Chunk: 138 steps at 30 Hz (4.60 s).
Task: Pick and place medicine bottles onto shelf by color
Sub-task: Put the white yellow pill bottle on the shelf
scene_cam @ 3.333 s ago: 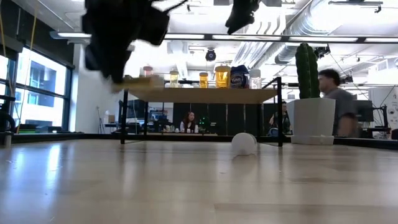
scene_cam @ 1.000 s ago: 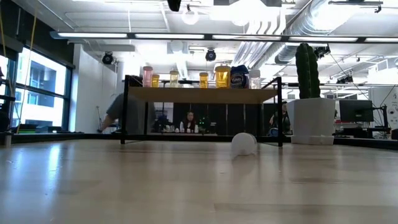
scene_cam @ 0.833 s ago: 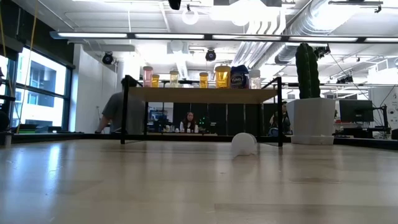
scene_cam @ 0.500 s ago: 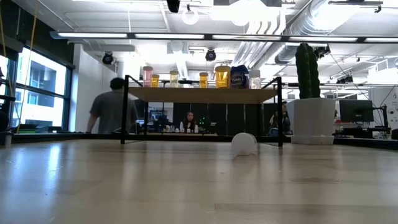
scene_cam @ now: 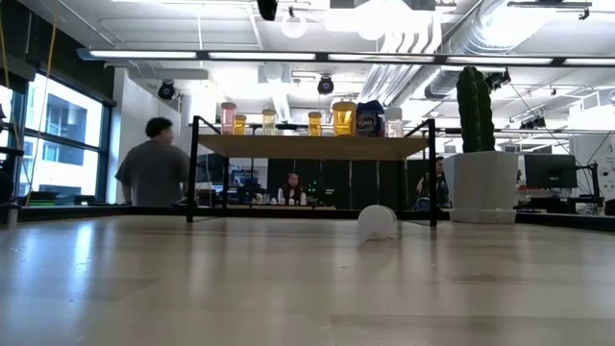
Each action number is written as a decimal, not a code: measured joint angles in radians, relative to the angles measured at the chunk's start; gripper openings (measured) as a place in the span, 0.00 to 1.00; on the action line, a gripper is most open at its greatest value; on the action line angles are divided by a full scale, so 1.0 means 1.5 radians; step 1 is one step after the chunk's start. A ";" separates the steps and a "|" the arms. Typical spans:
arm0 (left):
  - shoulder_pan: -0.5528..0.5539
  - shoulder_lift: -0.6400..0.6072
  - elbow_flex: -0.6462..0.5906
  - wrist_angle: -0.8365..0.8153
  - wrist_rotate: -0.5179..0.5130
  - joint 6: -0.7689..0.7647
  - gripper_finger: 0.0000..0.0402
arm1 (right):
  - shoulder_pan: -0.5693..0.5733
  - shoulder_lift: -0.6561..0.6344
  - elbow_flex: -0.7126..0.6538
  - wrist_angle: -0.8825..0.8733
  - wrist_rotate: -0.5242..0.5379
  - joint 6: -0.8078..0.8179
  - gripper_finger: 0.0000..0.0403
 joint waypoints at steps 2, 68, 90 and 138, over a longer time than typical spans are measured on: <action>0.000 0.000 0.000 -0.001 -0.001 -0.001 0.18 | 0.000 0.000 0.000 0.000 0.000 -0.001 0.18; 0.266 0.000 0.000 -0.044 -0.008 0.000 0.51 | -0.271 0.147 0.000 0.226 0.048 -0.034 0.18; 0.287 0.000 0.000 -0.095 -0.013 0.005 0.51 | -0.244 0.276 0.000 0.214 -0.016 -0.052 0.18; 0.287 0.000 0.000 -0.094 -0.045 0.005 0.51 | -0.223 0.317 -0.007 0.106 0.032 -0.202 0.18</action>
